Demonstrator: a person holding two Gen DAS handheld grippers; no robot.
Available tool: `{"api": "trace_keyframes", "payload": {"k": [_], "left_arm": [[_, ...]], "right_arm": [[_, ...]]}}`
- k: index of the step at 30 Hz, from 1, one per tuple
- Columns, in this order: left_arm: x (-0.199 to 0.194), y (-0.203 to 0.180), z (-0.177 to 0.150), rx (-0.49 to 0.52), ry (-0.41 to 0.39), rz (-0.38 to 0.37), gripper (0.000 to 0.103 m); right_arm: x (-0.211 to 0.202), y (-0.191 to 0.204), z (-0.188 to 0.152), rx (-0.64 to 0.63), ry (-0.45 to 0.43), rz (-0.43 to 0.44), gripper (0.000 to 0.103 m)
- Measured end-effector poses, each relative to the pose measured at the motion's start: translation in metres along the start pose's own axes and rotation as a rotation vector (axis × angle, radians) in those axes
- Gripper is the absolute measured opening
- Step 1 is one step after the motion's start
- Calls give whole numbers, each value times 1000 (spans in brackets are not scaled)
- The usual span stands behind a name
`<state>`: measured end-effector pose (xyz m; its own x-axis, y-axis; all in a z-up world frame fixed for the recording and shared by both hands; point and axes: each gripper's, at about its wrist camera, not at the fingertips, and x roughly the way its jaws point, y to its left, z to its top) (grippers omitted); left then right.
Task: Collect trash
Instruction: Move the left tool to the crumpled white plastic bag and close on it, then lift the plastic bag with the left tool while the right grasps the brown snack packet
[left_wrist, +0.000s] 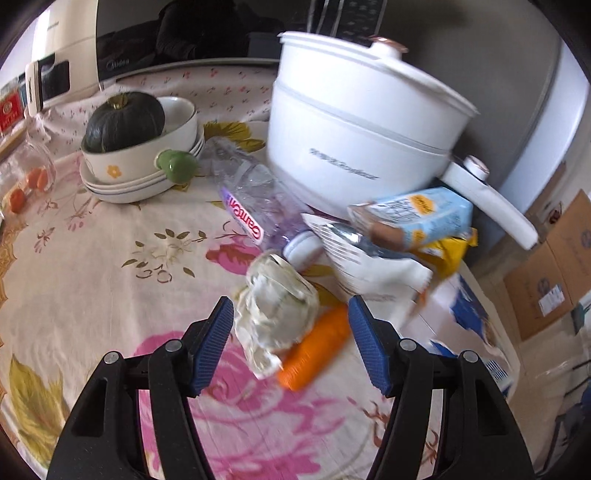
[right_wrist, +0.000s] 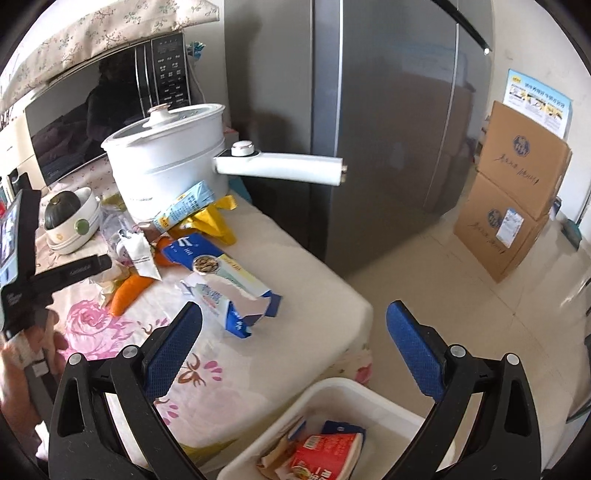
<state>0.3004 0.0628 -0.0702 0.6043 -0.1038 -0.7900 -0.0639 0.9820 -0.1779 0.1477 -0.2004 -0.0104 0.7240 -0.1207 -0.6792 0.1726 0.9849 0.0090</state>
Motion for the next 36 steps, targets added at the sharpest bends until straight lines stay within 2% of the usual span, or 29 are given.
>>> {"api": "trace_keyframes", "payload": {"k": [7, 10, 18, 22, 26, 30, 36], "left_arm": [[30, 8, 2, -46, 50, -11, 63], [37, 9, 3, -36, 60, -3, 51], [31, 18, 3, -22, 67, -28, 35], [7, 19, 1, 15, 31, -54, 35], [-28, 30, 4, 19, -24, -83, 35], [-60, 55, 6, -1, -60, -105, 35], [-83, 97, 5, -50, -66, -150, 35]], "right_arm": [[8, 5, -1, -12, 7, 2, 96], [11, 8, -2, -25, 13, 4, 96], [13, 24, -8, -104, 3, 31, 96], [12, 45, -8, -189, -16, 50, 96], [15, 66, -1, -206, 12, 146, 96], [25, 93, 26, -217, 37, 241, 95], [51, 142, 61, -323, 43, 271, 95]]}}
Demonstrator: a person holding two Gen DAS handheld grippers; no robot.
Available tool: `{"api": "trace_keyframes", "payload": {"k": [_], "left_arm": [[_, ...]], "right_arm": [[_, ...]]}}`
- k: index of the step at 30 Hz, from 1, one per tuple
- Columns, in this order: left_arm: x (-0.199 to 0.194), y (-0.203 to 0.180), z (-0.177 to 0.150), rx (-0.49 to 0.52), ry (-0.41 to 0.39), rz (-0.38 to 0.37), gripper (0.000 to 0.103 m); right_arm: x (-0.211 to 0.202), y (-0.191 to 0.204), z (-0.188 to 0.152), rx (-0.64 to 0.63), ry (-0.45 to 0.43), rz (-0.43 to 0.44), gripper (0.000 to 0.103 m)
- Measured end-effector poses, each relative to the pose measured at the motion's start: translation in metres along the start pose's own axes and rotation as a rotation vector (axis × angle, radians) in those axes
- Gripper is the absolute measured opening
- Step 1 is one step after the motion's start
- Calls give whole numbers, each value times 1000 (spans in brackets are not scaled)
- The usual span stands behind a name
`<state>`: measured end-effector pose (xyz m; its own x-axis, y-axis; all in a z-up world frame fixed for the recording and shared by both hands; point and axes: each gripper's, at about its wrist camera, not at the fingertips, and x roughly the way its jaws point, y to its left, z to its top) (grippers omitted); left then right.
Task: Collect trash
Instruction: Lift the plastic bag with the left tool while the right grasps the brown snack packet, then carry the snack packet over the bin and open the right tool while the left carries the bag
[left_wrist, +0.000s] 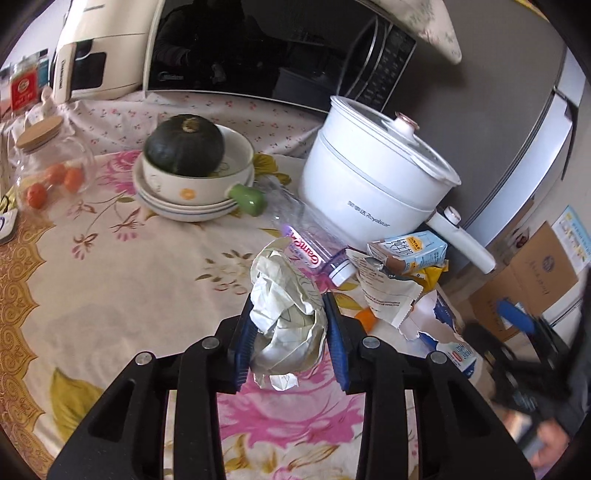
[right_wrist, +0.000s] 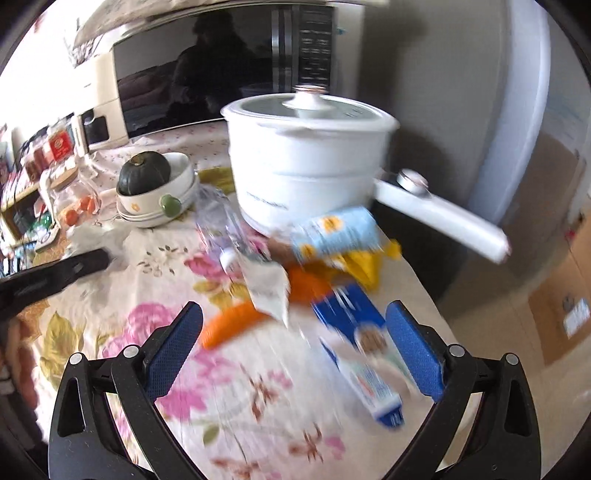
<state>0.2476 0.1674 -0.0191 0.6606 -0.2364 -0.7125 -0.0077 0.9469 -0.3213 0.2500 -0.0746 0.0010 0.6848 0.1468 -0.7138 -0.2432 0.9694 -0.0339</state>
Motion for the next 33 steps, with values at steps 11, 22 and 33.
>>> {"api": "trace_keyframes", "payload": {"k": [11, 22, 33], "left_arm": [[-11, 14, 2, -17, -11, -32, 36], [-8, 13, 3, -19, -13, -29, 36], [-23, 2, -1, -31, -67, -50, 36]], "right_arm": [[91, 37, 11, -87, 179, -9, 58], [82, 37, 3, 5, 164, 46, 5], [22, 40, -8, 48, 29, 3, 4]]}}
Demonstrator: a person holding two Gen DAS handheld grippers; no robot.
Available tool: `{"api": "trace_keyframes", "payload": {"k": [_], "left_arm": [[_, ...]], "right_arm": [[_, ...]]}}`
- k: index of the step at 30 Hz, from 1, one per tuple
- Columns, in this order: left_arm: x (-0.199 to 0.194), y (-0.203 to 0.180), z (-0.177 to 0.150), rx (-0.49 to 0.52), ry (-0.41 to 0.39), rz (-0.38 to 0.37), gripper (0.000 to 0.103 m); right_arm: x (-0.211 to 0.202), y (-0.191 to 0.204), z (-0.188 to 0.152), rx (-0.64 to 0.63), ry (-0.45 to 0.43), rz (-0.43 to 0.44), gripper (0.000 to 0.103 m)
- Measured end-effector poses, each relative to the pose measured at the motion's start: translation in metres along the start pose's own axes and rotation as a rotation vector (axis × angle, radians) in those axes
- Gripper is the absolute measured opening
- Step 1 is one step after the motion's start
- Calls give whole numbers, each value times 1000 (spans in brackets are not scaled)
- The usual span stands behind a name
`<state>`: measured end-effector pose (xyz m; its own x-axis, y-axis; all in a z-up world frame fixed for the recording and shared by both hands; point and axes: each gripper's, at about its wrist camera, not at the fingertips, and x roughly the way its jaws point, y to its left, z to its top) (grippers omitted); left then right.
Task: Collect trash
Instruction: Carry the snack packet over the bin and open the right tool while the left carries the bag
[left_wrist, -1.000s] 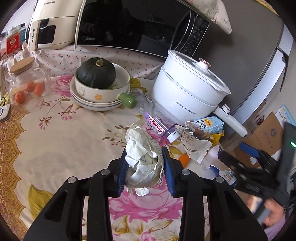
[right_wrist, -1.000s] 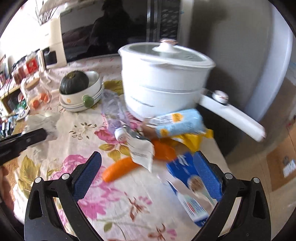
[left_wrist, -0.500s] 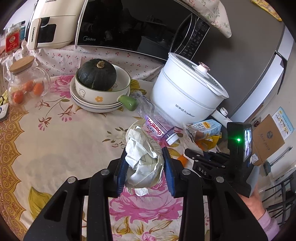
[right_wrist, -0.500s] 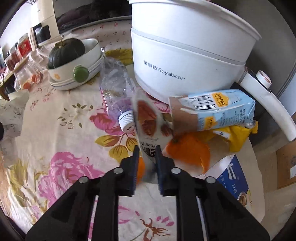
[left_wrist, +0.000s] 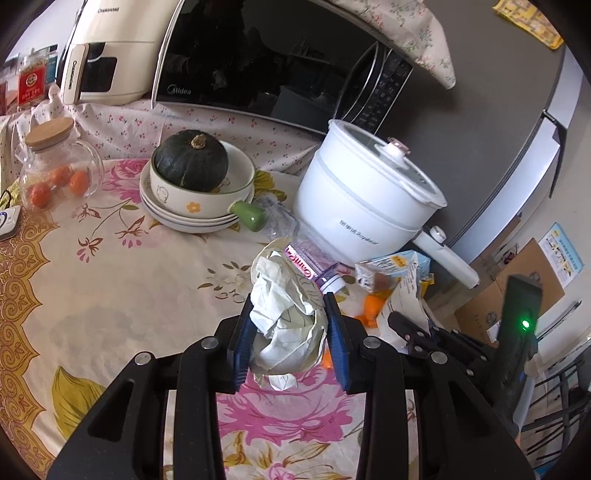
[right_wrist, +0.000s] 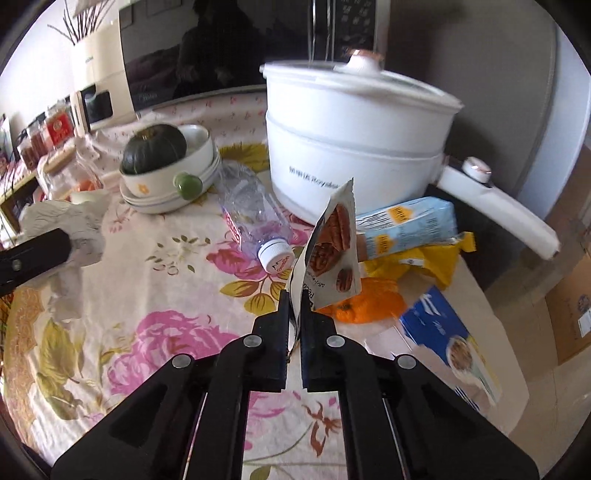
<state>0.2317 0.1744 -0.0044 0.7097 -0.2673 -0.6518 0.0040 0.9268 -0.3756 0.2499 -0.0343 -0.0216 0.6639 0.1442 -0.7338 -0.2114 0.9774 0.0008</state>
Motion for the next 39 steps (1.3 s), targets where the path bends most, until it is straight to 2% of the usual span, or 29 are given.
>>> {"api": "trace_keyframes", "payload": {"k": [6, 10, 13, 18, 21, 32, 39], "left_arm": [[-9, -17, -9, -7, -26, -34, 36], [-9, -38, -21, 21, -33, -46, 36], [-10, -66, -36, 92, -45, -62, 36], [-21, -108, -59, 204, -109, -92, 36], [-26, -125, -69, 234, -124, -121, 36], [-22, -187, -115, 316, -39, -249, 36], [-10, -222, -147, 353, 38, -303, 36]], "right_arm": [[-29, -9, -10, 41, -66, -78, 4], [-49, -27, -24, 83, -94, -161, 4], [-68, -45, -40, 130, -110, -203, 4], [-90, -69, -68, 163, -116, -256, 4], [-102, -85, -84, 190, -119, -285, 4], [-144, -138, -149, 273, -100, -391, 4], [-166, -164, -174, 298, -94, -430, 5]]}}
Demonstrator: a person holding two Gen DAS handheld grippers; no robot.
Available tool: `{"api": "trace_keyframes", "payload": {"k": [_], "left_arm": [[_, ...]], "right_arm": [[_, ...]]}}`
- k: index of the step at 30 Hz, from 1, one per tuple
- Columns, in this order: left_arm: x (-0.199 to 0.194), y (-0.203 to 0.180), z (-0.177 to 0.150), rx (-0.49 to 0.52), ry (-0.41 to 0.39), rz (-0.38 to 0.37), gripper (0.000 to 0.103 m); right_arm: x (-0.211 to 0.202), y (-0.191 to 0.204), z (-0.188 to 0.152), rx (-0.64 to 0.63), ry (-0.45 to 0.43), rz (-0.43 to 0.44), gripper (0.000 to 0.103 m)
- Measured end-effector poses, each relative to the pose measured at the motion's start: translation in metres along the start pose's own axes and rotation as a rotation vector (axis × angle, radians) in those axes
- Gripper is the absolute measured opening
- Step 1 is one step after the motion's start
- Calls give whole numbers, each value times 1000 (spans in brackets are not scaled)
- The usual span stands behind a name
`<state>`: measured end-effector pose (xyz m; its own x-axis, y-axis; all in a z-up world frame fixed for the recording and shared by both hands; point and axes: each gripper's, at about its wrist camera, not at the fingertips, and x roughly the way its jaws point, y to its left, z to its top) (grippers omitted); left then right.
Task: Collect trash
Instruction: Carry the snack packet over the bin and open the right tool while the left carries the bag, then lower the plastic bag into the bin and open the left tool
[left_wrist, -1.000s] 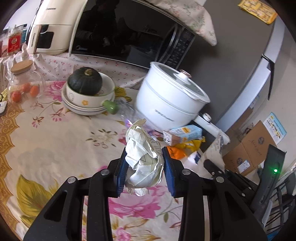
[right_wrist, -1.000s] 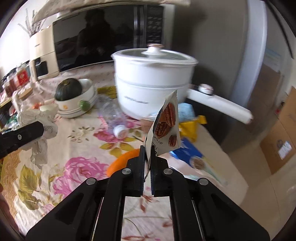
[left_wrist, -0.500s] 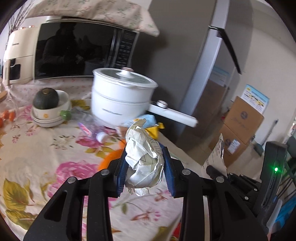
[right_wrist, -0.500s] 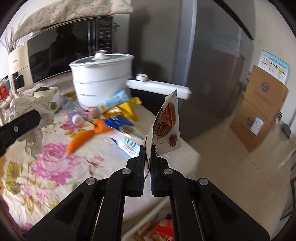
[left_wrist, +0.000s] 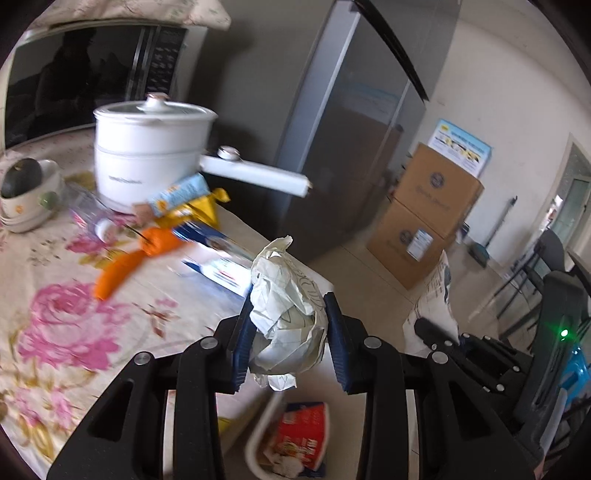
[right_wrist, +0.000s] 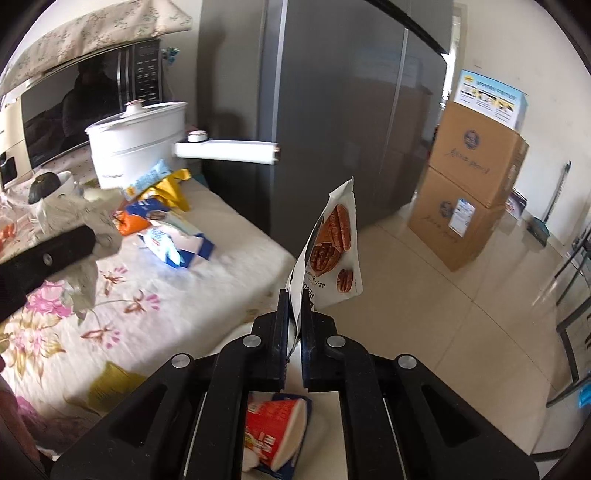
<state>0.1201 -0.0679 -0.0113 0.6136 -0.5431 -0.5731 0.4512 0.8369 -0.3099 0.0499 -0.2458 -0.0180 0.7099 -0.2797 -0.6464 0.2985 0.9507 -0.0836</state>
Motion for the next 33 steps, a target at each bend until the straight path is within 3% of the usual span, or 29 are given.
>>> {"api": "trace_keyframes", "payload": {"k": [12, 15, 20, 24, 26, 30, 33], "left_arm": [[26, -42, -25, 77, 77, -42, 36], [31, -44, -28, 81, 94, -44, 36], [38, -48, -33, 89, 116, -47, 36], [42, -53, -37, 100, 130, -58, 37], [43, -55, -38, 104, 134, -66, 37], [46, -60, -42, 118, 149, -82, 40], [51, -63, -47, 134, 173, -88, 43]], "right_arm": [[1, -39, -23, 116, 56, 20, 8], [-3, -44, -27, 142, 37, 4, 51], [-5, -52, -27, 161, 8, -34, 54], [-8, -60, -27, 186, -19, -75, 68], [-7, -64, -27, 196, -26, -96, 71], [-9, -73, -29, 230, -55, -174, 89], [-5, -79, -28, 244, -47, -193, 90]]}}
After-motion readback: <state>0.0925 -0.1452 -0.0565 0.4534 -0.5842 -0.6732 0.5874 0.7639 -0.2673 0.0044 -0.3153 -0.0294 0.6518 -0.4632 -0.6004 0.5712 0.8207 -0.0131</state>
